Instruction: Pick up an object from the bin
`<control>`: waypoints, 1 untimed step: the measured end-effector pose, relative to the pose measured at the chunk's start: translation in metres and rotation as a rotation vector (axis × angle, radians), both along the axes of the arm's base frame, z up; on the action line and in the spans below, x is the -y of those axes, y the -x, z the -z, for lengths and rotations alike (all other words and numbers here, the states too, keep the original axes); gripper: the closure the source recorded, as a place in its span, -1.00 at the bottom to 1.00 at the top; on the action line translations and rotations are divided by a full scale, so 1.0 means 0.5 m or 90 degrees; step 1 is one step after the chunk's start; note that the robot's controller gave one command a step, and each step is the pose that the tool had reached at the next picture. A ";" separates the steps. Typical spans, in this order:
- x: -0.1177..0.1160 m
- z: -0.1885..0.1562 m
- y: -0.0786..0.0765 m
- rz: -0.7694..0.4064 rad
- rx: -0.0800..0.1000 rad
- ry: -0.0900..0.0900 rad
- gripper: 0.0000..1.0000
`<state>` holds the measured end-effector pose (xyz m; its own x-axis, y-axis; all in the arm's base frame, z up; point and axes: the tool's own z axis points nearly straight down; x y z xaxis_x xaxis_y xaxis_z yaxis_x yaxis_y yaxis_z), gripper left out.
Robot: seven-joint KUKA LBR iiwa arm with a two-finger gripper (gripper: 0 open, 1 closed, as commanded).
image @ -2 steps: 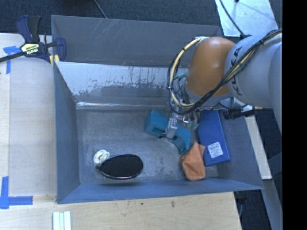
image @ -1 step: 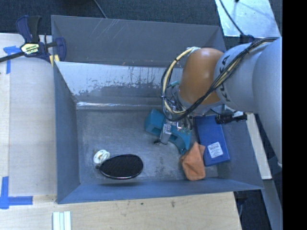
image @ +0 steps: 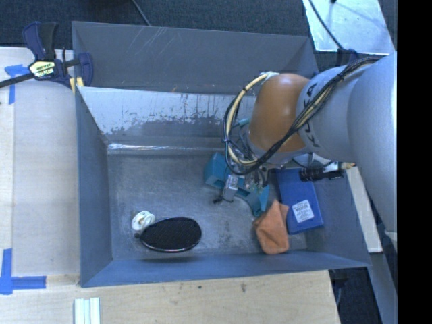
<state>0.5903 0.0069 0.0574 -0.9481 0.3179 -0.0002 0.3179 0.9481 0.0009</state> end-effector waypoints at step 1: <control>0.000 -0.005 0.000 0.005 0.001 0.000 1.00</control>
Offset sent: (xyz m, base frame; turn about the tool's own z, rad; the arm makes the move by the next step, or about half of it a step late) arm 0.0000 0.0000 0.0932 0.0000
